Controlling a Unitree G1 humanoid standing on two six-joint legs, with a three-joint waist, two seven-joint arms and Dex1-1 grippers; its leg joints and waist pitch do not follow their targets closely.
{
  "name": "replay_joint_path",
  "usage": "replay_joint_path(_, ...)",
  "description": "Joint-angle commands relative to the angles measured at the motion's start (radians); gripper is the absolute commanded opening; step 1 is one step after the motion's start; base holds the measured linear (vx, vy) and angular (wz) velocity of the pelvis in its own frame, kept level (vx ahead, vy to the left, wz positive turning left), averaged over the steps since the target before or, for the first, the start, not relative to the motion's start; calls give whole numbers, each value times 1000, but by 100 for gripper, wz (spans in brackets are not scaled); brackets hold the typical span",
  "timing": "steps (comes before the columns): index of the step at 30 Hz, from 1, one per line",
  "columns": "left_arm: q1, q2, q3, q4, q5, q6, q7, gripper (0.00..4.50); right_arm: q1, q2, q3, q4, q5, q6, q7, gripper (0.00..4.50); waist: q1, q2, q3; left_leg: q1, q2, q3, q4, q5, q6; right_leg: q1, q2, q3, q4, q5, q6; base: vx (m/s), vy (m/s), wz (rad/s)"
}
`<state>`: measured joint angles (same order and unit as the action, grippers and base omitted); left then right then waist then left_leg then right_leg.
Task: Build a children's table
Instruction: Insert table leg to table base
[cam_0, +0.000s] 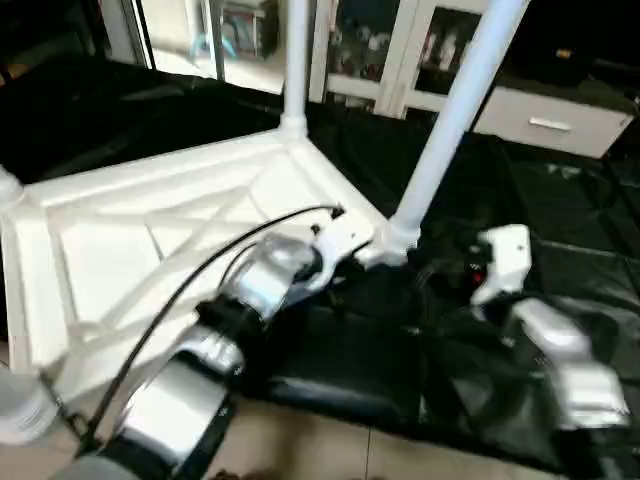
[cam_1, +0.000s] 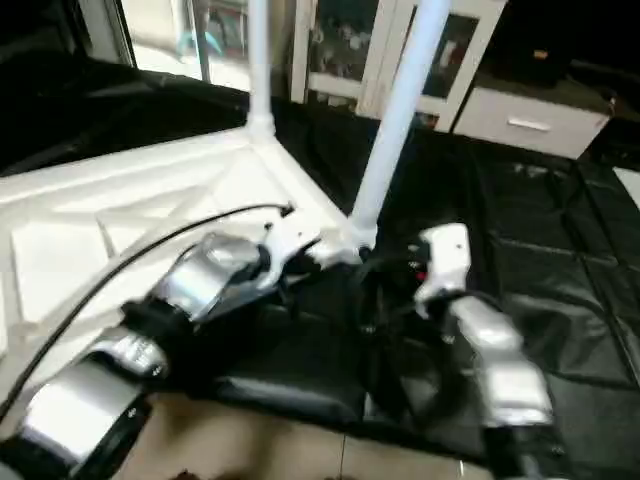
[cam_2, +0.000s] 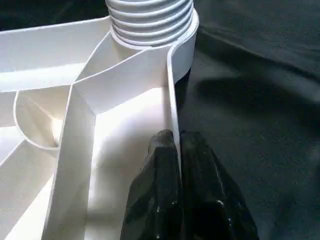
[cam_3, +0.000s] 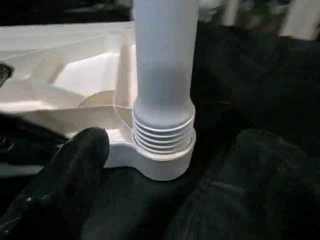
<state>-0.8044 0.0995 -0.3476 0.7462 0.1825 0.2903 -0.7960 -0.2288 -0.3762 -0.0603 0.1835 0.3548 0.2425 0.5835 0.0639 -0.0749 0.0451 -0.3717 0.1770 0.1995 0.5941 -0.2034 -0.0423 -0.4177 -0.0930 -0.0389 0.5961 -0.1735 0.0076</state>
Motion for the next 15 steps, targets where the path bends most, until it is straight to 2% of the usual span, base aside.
replay_joint_path(1, 32, 4, -16, -85, -44, -47, -74, 0, 14, -52, -7, -43, 44, 27, 114, 443, 8, -8, -61, 14, 57, -19, -58, -60, 149, 61, -56, 33, -44, 1, -292, 0, 0, 0)
replay_joint_path(4, 82, 34, -29, -161, -78, -38, -161, 0, 24, -107, 6, -57, 73, 49, 223, 443, 10, -9, -58, 14, 59, -19, -59, -80, 147, 60, -57, 33, -47, -33, -292, 0, 0, 0)
replay_joint_path(6, 88, 37, -28, -171, -85, -28, -171, 0, 25, -112, 7, -60, 75, 52, 233, 443, 14, -6, -56, 18, 59, -18, -62, -110, 128, 53, -57, 33, -54, -89, -282, 0, 0, 0)
replay_joint_path(8, 114, 60, -38, -218, -96, -18, -216, 0, 27, -132, 12, -76, 90, 66, 279, 443, 16, -8, -55, 17, 61, -19, -65, -129, 112, 54, -57, 33, -55, -125, -270, 0, 0, 0)
replay_joint_path(11, 148, 103, -62, -289, -97, -9, -276, 0, 26, -165, 28, -92, 101, 75, 342, 443, 22, -5, -55, 19, 61, -20, -67, -132, 95, 52, -57, 33, -55, -135, -257, 0, 0, 0)
replay_joint_path(12, 174, 131, -72, -349, -106, 11, -321, 0, 25, -197, 51, -96, 94, 70, 396, 443, 23, -5, -57, 20, 61, -20, -65, -126, 92, 53, -57, 33, -52, -122, -258, 0, 0, 0)
replay_joint_path(15, 200, 161, -81, -408, -113, 28, -372, 0, 25, -227, 67, -96, 85, 67, 457, 443, 25, -6, -57, 19, 61, -19, -64, -106, 98, 53, -56, 33, -48, -96, -260, 0, 0, 0)
